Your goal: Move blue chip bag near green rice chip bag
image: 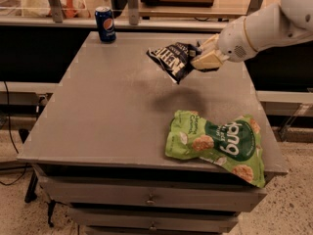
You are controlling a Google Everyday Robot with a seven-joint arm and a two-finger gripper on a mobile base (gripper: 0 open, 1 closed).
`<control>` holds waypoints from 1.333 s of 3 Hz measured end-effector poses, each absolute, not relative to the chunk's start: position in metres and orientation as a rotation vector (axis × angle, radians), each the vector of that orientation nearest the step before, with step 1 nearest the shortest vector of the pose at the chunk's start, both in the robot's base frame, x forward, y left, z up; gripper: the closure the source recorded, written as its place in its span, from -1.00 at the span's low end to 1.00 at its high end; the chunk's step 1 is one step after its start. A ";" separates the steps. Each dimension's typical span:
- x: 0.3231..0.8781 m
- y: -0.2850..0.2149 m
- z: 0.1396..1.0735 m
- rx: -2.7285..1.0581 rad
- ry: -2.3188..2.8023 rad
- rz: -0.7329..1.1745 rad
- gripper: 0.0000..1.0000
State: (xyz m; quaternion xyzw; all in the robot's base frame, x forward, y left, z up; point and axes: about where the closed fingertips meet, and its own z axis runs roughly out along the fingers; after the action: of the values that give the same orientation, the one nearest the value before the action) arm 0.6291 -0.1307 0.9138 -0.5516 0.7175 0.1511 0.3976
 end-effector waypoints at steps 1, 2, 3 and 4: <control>0.601 -0.148 0.903 -1.349 1.885 0.377 1.00; 0.579 -0.159 0.897 -1.298 1.943 0.359 1.00; 0.566 -0.167 0.899 -1.256 1.981 0.330 1.00; 0.558 -0.174 0.903 -1.223 2.009 0.307 0.66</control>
Offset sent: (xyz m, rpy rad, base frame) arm -0.0762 -0.0453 -0.0221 -0.0224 0.0885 -0.1918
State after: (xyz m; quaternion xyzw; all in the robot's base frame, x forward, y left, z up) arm 0.5581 -0.1737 0.9027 -0.4779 0.7851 0.1201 0.3751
